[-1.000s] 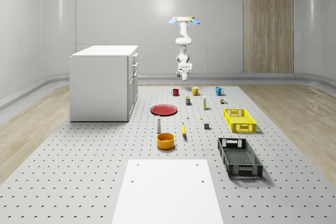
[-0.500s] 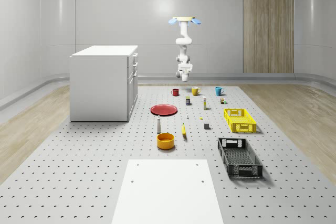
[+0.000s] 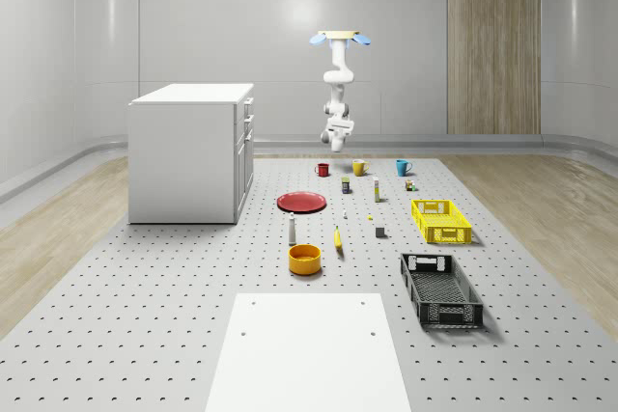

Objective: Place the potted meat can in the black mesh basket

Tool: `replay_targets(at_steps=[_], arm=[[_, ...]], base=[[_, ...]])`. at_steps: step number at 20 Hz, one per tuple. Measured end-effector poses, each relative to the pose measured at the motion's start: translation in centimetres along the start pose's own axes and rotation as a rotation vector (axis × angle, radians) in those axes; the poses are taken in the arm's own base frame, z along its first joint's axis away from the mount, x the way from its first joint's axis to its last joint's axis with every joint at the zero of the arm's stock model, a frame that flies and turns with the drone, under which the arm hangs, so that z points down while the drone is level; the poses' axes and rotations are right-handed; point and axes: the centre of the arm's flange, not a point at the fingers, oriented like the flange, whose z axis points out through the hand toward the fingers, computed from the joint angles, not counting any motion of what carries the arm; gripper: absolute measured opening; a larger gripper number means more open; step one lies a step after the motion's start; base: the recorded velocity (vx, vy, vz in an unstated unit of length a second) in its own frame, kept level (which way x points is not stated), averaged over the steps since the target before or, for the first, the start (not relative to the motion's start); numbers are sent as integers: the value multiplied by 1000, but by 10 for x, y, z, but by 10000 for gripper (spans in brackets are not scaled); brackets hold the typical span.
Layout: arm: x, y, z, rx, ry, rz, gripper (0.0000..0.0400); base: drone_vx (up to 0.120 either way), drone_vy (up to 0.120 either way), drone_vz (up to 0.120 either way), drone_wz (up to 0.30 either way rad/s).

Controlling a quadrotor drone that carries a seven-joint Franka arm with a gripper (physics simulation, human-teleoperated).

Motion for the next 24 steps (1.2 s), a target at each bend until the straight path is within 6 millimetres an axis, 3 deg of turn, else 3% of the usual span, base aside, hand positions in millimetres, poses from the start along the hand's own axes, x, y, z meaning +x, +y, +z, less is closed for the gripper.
replay_targets(at_steps=[5,9,12,15,19,24], arm=[[-17,-16,3,-166,170,-5,400],[-41,-40,19,-431,437,-12,400],[-62,-59,50,-734,741,-20,400],[-72,-68,99,-1098,1103,-30,400],[-60,-55,156,-1536,1536,-40,400],[-37,-31,187,-1857,1854,-53,400]], base=[[120,0,0,0],[120,0,0,0],[120,0,0,0],[120,0,-120,0],[120,0,-120,0],[120,-72,-120,0]])
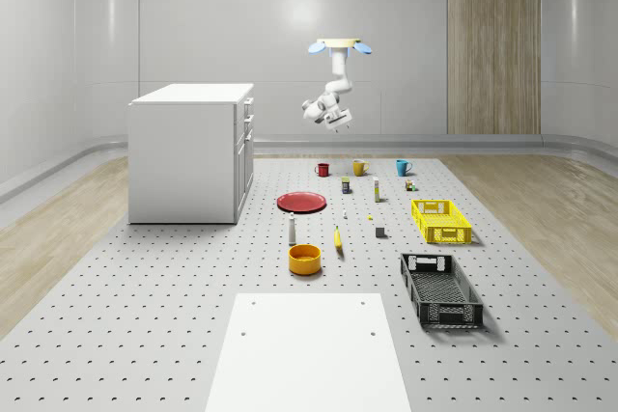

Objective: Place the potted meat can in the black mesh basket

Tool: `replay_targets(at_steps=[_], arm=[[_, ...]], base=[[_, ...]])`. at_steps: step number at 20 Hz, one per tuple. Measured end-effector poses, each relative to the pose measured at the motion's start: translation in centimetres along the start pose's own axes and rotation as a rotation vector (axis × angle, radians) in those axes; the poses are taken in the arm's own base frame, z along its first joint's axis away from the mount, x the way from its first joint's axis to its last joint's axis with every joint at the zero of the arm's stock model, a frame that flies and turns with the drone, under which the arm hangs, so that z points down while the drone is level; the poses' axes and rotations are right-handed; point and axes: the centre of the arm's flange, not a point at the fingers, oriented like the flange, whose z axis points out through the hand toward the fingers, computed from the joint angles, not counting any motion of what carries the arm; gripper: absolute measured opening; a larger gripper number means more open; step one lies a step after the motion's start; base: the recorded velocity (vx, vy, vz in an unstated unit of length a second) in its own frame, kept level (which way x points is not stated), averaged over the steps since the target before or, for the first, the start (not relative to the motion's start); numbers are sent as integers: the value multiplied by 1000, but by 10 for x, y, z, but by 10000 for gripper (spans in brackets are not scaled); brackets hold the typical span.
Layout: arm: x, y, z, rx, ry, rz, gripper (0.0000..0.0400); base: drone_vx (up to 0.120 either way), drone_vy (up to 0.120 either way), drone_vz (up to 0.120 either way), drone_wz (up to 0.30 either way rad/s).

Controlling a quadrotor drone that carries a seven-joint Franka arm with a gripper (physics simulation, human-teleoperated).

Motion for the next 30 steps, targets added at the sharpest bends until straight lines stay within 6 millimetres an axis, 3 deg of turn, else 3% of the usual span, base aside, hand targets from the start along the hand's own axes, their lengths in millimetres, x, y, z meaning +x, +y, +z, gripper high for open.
replay_targets(at_steps=[6,9,12,27,30], arm=[[-15,-15,2,-152,159,-5,400],[-19,-18,3,-185,193,-7,400],[-21,-20,3,-204,214,-7,400],[-23,-23,4,-228,240,-8,400],[-23,-23,4,-229,241,-8,400]], base=[[47,-13,-113,0],[120,0,0,0],[120,0,0,0],[120,0,-120,0],[0,0,-120,0]])
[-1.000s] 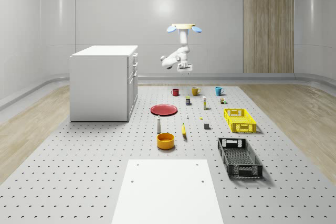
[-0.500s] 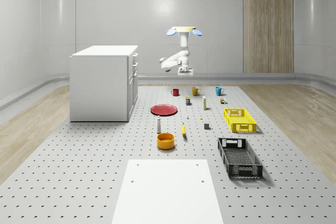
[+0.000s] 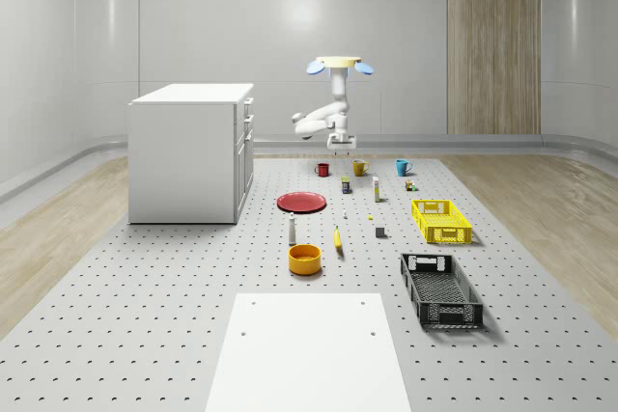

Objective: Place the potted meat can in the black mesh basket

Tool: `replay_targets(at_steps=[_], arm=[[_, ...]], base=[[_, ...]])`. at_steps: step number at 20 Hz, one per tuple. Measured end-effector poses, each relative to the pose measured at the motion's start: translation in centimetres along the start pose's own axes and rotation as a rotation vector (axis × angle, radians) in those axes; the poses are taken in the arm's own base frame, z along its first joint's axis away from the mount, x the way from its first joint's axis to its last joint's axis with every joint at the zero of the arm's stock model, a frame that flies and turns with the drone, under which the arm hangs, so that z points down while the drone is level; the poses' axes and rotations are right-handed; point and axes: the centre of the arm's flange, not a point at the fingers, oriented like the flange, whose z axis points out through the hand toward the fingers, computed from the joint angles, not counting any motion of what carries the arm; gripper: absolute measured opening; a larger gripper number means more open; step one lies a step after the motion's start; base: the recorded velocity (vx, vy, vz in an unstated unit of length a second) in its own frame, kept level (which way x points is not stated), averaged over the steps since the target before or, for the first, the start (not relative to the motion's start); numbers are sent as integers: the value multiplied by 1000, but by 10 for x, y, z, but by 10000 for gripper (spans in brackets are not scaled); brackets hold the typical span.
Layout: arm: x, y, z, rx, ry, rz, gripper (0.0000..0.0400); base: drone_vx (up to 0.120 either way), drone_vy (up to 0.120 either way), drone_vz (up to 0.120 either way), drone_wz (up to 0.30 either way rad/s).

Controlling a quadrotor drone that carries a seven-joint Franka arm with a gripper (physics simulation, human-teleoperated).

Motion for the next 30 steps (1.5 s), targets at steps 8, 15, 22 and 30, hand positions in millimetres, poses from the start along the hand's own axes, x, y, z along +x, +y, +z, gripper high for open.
replay_targets(at_steps=[8,15,22,30], arm=[[0,0,0,-1,1,0,400],[0,0,0,-1,1,0,400],[0,0,0,-1,1,0,400],[0,0,1,-1,1,0,400]], base=[[0,55,-120,0],[63,0,-86,0],[6,0,-97,0],[0,0,-100,0]])
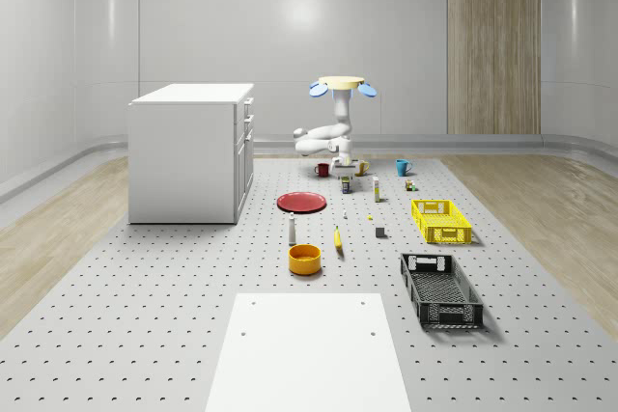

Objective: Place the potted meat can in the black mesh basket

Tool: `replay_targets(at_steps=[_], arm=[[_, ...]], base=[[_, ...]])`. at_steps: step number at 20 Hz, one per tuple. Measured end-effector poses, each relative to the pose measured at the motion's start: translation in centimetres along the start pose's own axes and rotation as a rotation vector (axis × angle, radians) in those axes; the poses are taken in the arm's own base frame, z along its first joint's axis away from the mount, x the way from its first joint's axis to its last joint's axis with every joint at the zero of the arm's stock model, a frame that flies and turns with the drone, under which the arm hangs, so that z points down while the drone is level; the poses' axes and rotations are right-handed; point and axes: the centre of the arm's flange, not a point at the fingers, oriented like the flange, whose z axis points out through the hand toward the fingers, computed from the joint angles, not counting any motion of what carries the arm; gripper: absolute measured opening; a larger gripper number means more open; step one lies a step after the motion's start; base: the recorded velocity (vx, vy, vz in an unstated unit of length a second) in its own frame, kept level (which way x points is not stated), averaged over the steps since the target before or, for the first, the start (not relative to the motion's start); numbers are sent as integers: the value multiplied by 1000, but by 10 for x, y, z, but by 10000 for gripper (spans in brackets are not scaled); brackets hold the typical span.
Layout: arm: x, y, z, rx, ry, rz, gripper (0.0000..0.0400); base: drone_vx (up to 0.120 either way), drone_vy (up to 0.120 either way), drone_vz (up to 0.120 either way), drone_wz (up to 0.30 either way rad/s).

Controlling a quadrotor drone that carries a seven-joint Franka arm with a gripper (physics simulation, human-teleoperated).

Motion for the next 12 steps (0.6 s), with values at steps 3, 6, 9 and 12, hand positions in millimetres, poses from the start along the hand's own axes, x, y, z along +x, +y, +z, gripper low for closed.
replay_targets(at_steps=[3,6,9,12], arm=[[0,0,8,0,0,0,400],[0,0,17,0,0,0,400],[0,0,25,0,0,0,400],[0,0,30,0,0,0,400]], base=[[0,0,0,0],[0,0,0,0],[0,0,0,0],[0,0,0,0]])
